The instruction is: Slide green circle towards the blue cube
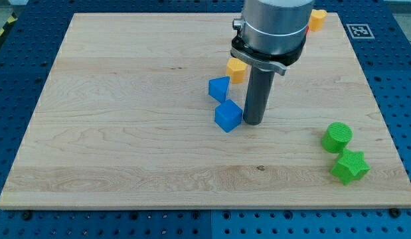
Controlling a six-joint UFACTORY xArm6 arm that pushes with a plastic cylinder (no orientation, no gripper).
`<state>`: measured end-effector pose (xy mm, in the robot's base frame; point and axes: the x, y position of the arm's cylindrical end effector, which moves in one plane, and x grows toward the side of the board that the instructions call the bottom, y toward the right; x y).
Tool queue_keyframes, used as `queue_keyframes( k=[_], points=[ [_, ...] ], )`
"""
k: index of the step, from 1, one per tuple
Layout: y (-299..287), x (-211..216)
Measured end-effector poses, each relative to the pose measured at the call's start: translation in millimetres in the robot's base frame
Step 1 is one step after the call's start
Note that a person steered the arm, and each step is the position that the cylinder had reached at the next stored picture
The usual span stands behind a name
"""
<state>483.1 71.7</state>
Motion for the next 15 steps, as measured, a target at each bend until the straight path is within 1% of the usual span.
queue_keyframes(
  k=[3, 4, 5, 8, 9, 13, 15],
  points=[
    [-47.6, 0.0],
    [-53.1, 0.0],
    [-18.3, 0.0],
    [139.9, 2.6],
    [159.5, 18.1],
    [143.4, 55.1],
    [108.3, 66.5]
  ],
)
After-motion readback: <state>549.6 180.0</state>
